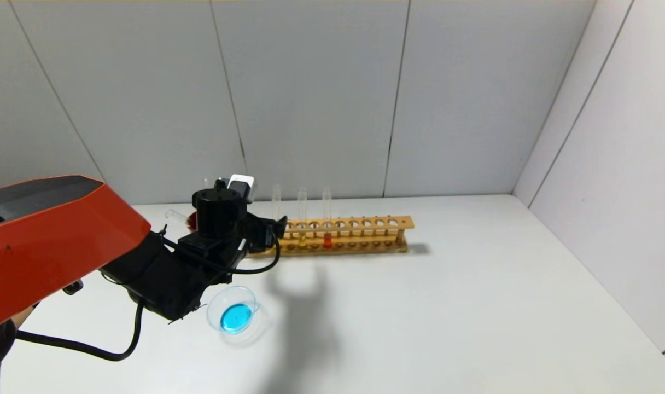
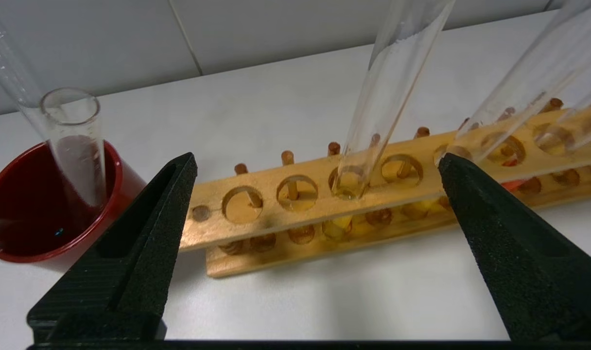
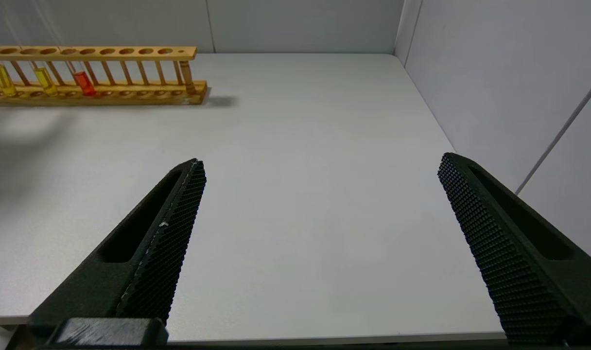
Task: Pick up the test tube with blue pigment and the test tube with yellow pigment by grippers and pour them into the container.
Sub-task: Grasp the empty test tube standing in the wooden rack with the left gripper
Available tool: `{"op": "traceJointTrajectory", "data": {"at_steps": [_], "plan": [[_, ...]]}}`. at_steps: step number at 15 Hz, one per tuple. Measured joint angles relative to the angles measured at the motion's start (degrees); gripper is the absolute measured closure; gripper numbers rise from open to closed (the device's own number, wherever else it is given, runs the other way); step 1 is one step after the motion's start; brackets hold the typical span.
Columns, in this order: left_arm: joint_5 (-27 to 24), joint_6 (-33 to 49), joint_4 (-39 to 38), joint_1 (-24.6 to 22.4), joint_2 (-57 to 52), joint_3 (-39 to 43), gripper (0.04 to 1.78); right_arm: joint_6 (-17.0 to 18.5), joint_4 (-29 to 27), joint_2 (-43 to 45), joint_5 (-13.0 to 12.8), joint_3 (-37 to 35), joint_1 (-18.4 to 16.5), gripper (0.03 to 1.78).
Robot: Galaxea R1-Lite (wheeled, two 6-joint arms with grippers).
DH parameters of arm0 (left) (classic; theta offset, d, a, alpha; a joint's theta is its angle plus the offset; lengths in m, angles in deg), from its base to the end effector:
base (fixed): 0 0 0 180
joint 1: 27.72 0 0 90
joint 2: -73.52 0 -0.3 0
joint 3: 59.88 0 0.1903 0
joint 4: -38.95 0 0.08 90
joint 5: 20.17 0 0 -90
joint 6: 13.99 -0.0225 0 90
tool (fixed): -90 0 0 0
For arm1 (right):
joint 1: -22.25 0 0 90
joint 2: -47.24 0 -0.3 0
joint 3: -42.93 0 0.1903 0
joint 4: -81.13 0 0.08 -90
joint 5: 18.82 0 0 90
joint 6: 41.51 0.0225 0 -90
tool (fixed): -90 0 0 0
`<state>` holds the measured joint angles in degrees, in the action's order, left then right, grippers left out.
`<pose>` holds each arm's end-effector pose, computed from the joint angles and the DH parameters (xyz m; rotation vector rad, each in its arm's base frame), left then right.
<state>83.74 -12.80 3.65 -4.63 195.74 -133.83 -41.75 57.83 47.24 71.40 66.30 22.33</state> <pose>0.3571 -0.1464 0.0889 0.0513 0.2165 -0.1573 -0.0228 0.0001 0.0756 -0.0042 -0.0012 0.0052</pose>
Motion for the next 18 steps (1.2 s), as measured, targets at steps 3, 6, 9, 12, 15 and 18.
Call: {"op": "traceJointTrajectory", "data": {"at_steps": [3,6,9,12,15,18], "plan": [[-0.3,-0.1,0.6,0.0,2.1,-3.4,0.07,0.0,0.0,0.0,0.0,0.0,0.0,0.06],[-0.5,-0.1,0.7,-0.1,3.1,-5.0,0.07,0.0,0.0,0.0,0.0,0.0,0.0,0.06],[-0.6,0.0,0.7,0.0,3.7,-6.2,0.07,0.0,0.0,0.0,0.0,0.0,0.0,0.06],[-0.7,0.0,0.7,0.2,4.4,-6.9,0.07,0.0,0.0,0.0,0.0,0.0,0.0,0.06],[-1.5,0.0,0.7,0.6,5.0,-7.1,0.15,0.0,0.0,0.0,0.0,0.0,0.0,0.06],[-1.9,0.0,0.6,1.3,5.2,-6.6,0.46,0.0,0.0,0.0,0.0,0.0,0.0,0.06]]}}
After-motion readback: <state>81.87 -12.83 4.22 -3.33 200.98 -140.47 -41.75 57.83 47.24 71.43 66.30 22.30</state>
